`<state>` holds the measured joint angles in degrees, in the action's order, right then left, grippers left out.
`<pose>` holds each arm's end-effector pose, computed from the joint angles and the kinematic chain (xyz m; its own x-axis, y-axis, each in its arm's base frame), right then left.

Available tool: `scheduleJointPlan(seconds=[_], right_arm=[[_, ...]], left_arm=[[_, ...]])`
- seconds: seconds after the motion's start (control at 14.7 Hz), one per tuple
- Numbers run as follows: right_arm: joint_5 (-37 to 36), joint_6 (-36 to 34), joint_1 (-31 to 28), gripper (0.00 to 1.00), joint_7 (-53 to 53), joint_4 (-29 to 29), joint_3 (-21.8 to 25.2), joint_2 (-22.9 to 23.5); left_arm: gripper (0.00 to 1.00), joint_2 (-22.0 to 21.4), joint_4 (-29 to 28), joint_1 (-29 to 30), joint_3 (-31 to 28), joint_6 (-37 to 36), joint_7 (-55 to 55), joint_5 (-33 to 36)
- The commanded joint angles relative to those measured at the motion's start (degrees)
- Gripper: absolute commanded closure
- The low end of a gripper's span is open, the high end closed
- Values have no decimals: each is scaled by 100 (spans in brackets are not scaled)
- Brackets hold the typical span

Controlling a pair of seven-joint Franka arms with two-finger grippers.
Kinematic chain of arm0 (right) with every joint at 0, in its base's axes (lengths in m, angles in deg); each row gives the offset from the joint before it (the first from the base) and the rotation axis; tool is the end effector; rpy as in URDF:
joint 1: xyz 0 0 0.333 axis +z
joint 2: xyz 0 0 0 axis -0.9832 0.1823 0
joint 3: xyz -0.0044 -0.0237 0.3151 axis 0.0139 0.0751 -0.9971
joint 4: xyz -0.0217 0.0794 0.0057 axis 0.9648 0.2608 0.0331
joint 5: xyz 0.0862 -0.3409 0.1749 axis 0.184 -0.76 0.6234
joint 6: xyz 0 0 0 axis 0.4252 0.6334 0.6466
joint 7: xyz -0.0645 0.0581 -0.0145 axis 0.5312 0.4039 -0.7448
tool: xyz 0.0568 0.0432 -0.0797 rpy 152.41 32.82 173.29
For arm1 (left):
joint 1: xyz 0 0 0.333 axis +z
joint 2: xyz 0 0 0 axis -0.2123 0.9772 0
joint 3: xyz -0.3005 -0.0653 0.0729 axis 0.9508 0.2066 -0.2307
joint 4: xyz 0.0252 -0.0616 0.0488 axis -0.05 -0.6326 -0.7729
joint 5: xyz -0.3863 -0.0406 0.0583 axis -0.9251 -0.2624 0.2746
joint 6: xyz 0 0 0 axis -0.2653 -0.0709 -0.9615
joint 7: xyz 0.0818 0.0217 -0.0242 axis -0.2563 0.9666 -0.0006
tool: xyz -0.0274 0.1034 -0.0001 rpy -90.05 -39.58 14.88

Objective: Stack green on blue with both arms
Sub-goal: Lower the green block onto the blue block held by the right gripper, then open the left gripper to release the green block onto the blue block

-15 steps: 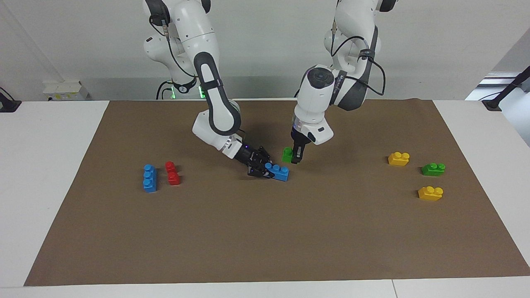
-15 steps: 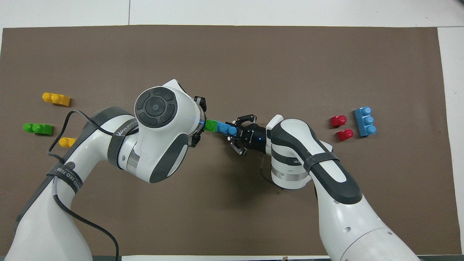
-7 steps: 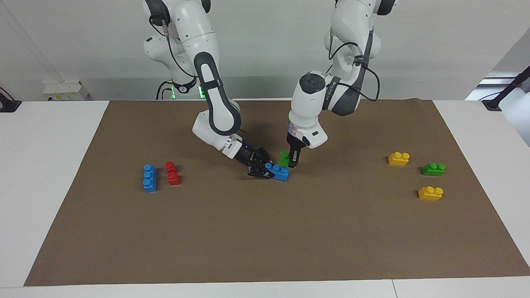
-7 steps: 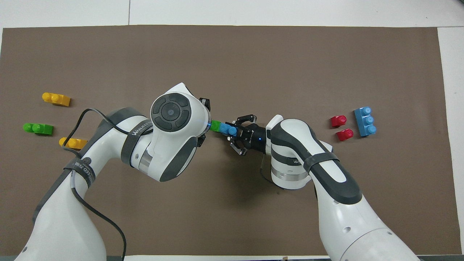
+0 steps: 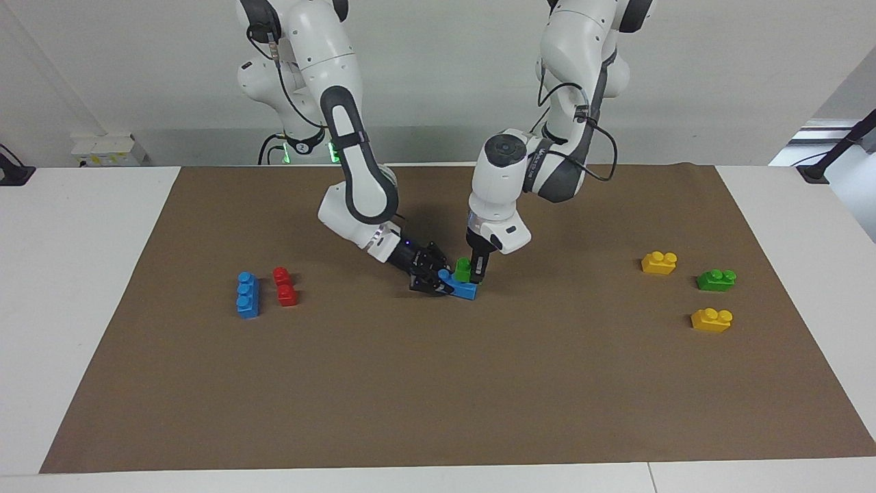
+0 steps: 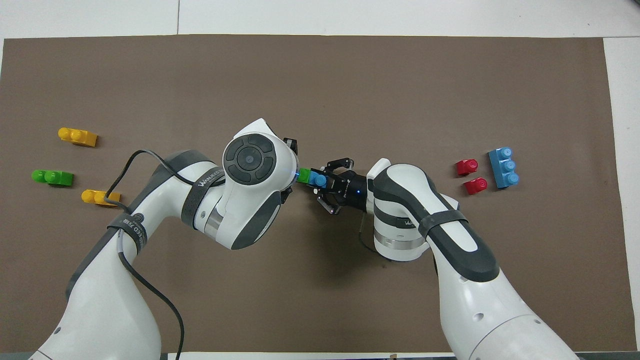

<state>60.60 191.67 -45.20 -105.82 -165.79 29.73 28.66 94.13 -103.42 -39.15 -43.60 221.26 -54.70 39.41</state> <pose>0.5092 0.2888 0.2211 0.0738 0.5185 0.8519 0.9445 -0.3105 0.1072 0.5187 -0.3667 0.3624 0.2907 0.9554 -0.0518 0.9520 -0.2834 0.1154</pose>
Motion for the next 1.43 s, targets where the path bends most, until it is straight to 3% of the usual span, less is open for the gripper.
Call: scheduleJointPlan(seconds=[0.0,1.02,1.09,1.16,1.23,1.29,1.36], right_arm=[[153,-31,-20,99,-146,-103,-51,-37],[197,-31,-20,98,-23,-94,-60,-46],[197,-31,-11,87,38,-94,-60,-46],[197,-22,-2,46,135,-94,-60,-46],[197,-22,-2,20,205,-94,-60,-46],[197,-31,-11,2,215,-94,-60,-46],[197,-31,-11,0,215,-94,-60,-46]], left_arm=[[100,-15,-71,-114,-90,129,-166,103],[100,398,-79,-176,-99,445,-509,560],[100,398,-79,-150,-99,437,-500,560],[100,398,-79,-141,-99,419,-483,560],[1,389,-71,-141,-99,358,-483,569],[0,389,-71,-149,-99,340,-483,569],[0,380,-53,-141,-99,331,-474,569]])
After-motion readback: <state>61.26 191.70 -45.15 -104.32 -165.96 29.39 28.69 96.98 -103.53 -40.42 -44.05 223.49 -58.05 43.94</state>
